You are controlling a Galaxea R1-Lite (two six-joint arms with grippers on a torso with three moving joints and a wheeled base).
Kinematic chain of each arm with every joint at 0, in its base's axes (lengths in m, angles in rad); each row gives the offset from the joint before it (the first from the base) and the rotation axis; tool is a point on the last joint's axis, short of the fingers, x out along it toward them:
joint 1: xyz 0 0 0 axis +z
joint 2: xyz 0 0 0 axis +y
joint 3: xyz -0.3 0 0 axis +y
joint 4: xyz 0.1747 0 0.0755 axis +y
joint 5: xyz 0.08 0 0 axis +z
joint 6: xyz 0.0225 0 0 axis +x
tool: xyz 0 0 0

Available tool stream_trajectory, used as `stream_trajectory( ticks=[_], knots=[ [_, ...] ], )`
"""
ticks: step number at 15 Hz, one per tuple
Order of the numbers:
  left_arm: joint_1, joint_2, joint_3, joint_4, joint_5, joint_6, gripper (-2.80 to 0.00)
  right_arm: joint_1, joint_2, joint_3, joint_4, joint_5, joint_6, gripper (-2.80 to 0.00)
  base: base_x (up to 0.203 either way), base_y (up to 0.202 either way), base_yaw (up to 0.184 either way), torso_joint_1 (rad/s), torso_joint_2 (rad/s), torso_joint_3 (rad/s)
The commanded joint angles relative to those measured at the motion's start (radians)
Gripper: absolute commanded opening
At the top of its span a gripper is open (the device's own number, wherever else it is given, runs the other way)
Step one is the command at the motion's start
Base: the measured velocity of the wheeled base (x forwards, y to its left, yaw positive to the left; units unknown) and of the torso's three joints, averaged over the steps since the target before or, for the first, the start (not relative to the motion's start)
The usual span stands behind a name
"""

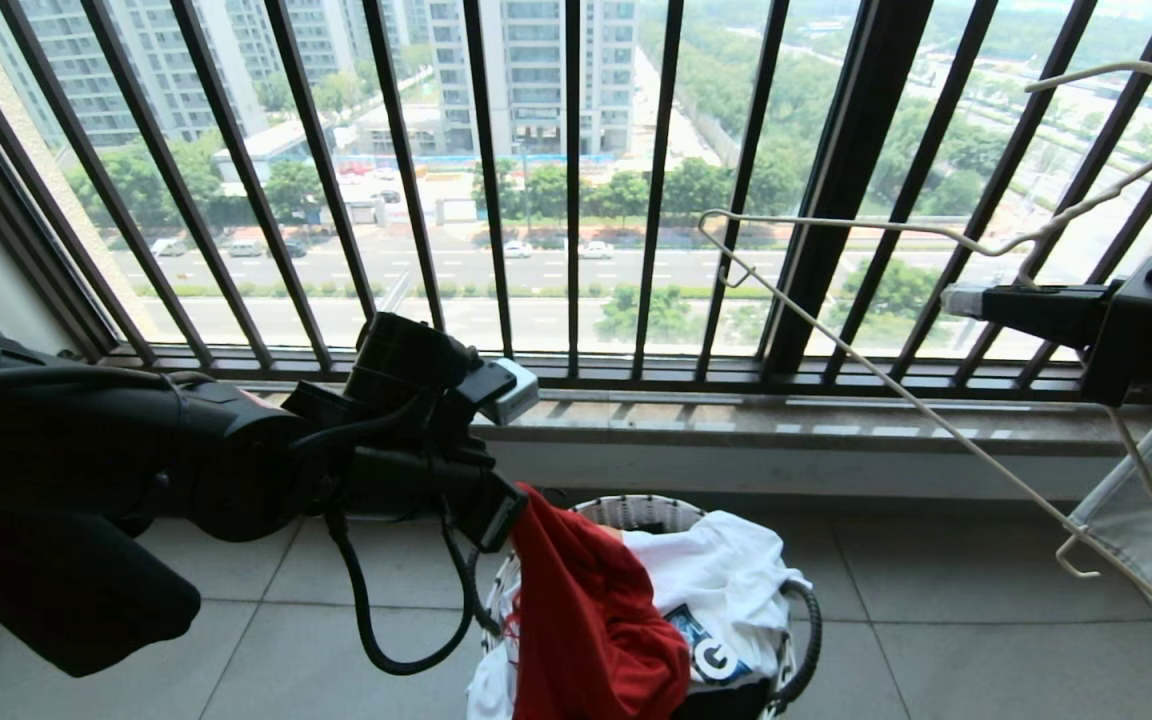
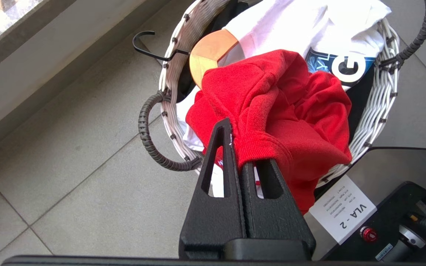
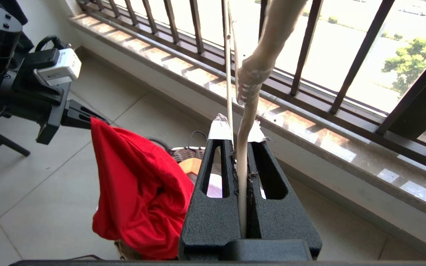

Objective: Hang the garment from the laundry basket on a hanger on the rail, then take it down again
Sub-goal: Pick up clothes from the basket

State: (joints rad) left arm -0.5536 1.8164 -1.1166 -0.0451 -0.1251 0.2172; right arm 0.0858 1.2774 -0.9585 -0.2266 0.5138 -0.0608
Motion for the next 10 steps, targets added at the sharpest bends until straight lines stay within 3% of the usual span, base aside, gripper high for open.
stream_trajectory(
  ticks=[1,10],
  knots=[
    [0.000,0.001,0.000,-0.001,-0.001,0.001,-2.80,-0.013,0.002,-0.006,-0.002,0.005,-0.001,-2.80,0.000,0.000,0.000,0.000,0.00,0.208],
    [0.000,0.004,0.003,-0.001,0.001,0.001,-2.80,-0.013,0.003,-0.006,-0.002,0.005,-0.001,-2.80,0.000,0.000,0.000,0.001,0.00,0.203]
  ],
)
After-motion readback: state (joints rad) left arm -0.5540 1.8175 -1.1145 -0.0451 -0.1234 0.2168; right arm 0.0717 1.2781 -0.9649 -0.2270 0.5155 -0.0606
